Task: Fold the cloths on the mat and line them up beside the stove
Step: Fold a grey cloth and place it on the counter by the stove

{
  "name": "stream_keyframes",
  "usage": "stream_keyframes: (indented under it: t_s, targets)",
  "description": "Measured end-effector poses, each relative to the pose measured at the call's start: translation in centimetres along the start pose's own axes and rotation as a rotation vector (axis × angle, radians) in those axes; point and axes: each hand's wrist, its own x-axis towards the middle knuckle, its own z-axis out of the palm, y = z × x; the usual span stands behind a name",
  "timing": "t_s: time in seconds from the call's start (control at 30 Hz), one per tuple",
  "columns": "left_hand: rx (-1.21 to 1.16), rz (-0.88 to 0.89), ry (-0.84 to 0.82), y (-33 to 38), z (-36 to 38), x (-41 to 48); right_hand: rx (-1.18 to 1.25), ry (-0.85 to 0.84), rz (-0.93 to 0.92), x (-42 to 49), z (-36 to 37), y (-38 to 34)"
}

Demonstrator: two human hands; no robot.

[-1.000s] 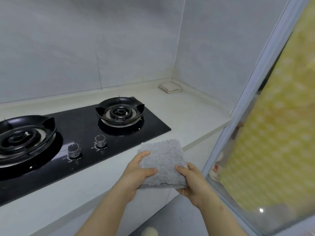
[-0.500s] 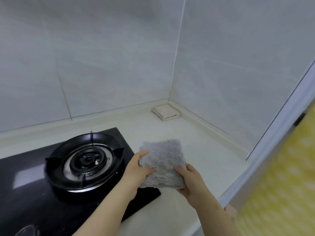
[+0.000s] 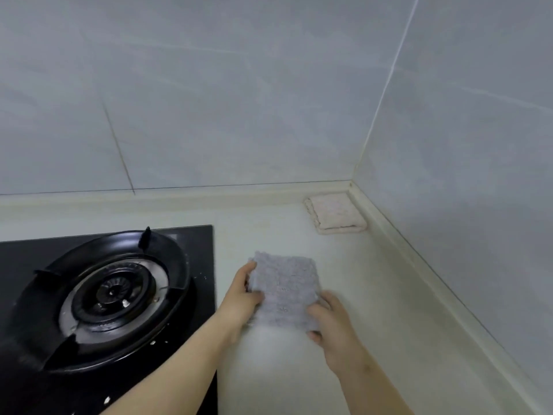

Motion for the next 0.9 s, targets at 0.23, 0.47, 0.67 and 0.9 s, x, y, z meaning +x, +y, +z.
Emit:
stream_keyframes:
  t_s: [0.23,0.47,0.67,0.9]
  targets:
    - [0.02,-0.005,0.151,0.3,1.5,4.5,-0.02,0.094,-0.038,6.4,-0.2,-0.8]
    - [0.07,-0.001,0.251,2.4,1.3,10.5,-0.04,0.024,-0.094,12.4,1.2,-4.0]
    - [0.105,0.039,0.348,3.7,1.2,14.8,-0.089,-0.011,-0.125,16.9,3.0,-6.3]
    - [0.21,0.049,0.402,3.5,-0.7,17.3,-0.133,-0.041,-0.131,19.6,4.5,-7.1]
